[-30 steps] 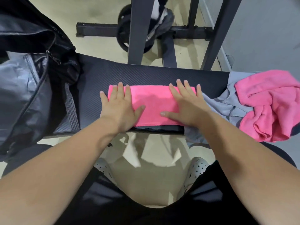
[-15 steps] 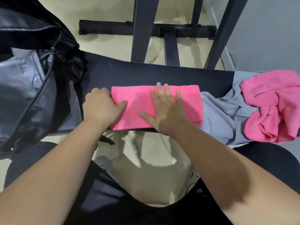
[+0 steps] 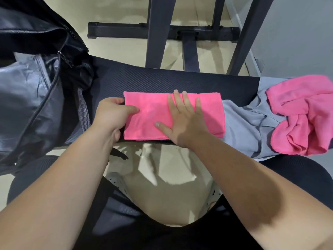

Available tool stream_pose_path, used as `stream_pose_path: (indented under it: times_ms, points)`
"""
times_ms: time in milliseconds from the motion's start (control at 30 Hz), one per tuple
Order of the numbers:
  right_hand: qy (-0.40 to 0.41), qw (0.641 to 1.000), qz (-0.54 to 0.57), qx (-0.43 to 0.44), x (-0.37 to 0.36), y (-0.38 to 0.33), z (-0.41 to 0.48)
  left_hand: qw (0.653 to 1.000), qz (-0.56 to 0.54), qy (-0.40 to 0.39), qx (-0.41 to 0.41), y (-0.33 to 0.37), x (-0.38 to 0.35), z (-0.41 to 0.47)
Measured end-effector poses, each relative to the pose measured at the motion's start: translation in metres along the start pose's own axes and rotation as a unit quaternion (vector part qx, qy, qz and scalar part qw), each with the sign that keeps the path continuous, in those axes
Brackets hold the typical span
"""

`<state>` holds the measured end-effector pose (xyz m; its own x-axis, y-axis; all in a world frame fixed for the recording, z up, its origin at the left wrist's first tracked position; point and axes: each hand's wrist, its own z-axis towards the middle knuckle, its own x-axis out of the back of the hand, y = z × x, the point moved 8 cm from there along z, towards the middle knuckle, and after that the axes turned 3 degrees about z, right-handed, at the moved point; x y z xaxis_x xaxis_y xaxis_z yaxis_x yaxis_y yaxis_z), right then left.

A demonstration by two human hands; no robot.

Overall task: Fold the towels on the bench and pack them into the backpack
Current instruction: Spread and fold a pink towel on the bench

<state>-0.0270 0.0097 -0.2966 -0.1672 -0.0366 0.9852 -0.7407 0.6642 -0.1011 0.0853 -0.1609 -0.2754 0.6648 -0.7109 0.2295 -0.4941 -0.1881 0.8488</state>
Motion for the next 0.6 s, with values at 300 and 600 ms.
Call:
stream_pose_path:
  times_ms: [300, 600]
  points:
    - [0.044, 0.954, 0.295, 0.02, 0.027, 0.02, -0.004, 0.994, -0.021, -0.073, -0.084, 0.045, -0.032, -0.02]
    - [0.145, 0.816, 0.519, -0.208, 0.039, 0.141, -0.036, 0.96, 0.159, -0.093, -0.212, 0.088, -0.15, -0.044]
